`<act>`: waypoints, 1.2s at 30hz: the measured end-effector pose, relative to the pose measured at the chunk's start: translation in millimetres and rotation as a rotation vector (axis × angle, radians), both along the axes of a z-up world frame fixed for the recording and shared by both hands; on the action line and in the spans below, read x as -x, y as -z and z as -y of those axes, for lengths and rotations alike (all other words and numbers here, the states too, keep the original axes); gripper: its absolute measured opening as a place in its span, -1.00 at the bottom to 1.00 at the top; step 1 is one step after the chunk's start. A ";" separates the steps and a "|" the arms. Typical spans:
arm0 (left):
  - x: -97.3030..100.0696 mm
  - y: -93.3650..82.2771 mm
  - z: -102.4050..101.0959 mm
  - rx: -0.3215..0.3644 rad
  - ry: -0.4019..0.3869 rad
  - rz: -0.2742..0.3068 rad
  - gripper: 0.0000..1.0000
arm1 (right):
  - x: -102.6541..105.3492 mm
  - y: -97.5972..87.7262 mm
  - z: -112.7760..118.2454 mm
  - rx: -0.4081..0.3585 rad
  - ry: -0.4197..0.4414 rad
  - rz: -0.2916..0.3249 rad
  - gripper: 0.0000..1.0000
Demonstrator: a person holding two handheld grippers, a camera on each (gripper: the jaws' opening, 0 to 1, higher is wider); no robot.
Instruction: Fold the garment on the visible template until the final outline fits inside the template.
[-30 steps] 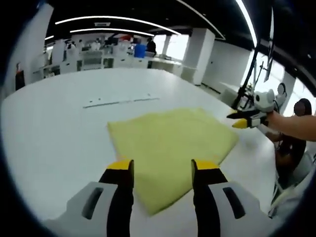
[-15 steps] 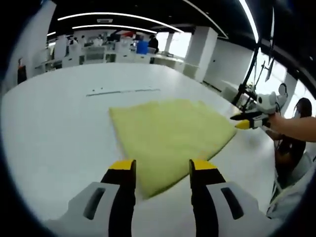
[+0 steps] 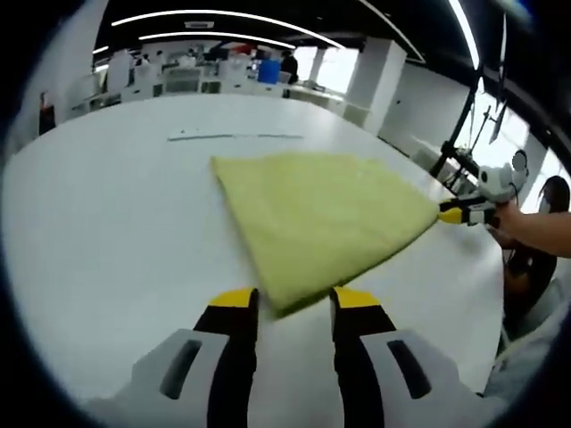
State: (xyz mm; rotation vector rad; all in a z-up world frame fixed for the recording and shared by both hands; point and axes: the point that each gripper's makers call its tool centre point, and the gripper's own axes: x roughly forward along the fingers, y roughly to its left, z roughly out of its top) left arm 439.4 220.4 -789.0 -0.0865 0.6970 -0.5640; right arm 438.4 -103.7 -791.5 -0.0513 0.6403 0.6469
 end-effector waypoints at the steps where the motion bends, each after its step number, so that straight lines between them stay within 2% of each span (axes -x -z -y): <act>1: -0.4 0.2 -0.4 -0.004 0.003 0.002 -0.47 | 0.8 -0.2 -0.5 0.001 -0.003 0.001 -0.62; 5: -0.1 1.4 -2.1 -0.015 0.012 0.007 -0.60 | 3.0 0.1 -0.6 0.015 -0.012 0.010 -0.80; 11: 1.4 1.4 -5.3 -0.003 -0.002 0.006 -0.70 | 4.7 1.7 1.4 -0.010 0.006 0.008 -0.91; 18: 5.4 1.1 -5.4 0.010 -0.014 0.006 -0.85 | 2.6 0.8 0.4 -0.064 0.042 0.001 -0.97; 23: 8.0 -0.1 -4.3 0.019 -0.023 0.005 -0.88 | 1.1 -6.6 2.1 -0.141 0.073 0.018 -0.91; 32: 10.1 -3.0 0.0 0.024 -0.023 0.012 -0.97 | 2.5 0.5 6.1 -0.116 0.081 0.001 -1.00; 36: 10.5 -5.4 -3.4 0.016 -0.023 0.020 -0.99 | -0.3 -0.1 21.1 -0.084 0.101 0.012 -1.00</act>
